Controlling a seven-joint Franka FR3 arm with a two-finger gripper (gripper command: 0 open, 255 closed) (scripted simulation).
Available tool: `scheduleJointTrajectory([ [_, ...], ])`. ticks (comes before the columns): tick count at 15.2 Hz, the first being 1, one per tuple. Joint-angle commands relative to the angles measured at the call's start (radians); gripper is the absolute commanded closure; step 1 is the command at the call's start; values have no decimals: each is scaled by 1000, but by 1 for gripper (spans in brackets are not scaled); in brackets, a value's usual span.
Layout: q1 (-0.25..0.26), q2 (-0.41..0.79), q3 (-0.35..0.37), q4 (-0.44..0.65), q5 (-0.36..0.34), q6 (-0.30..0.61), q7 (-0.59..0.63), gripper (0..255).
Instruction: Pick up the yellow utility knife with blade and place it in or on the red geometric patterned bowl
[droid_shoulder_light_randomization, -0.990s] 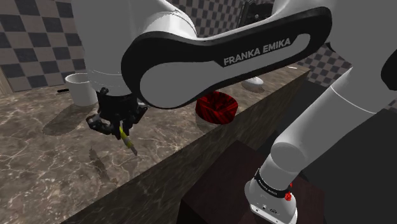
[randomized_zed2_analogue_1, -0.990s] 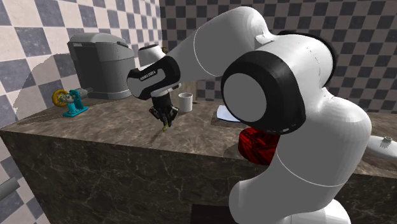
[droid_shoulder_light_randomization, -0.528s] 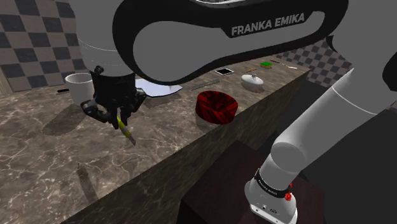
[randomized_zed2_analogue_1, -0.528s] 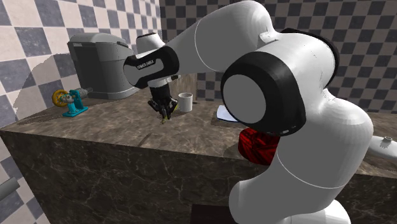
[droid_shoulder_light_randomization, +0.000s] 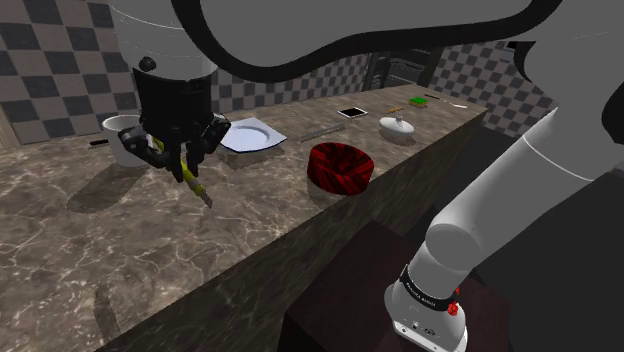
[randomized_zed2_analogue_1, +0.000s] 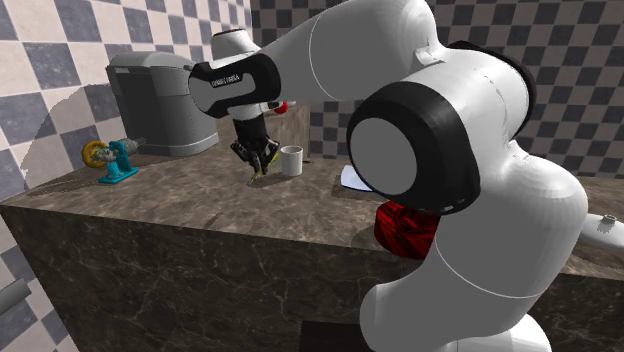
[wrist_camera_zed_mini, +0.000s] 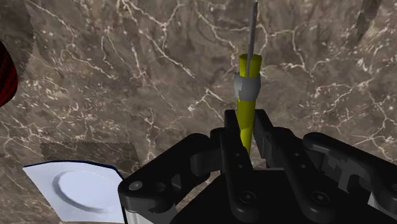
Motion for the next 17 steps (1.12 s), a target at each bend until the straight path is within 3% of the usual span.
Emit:
scheduleJointTrajectory([
  [1,-1,0,-2,28,0,-28,-3,255],
  [3,-2,3,-2,54,-2,-52,-5,255],
  [6,23,-140,-117,-62,99,-37,-125,255],
  [10,67,-283,-252,-195,166,-34,-251,255],
  [17,111,-478,-445,-383,192,-50,-433,255],
])
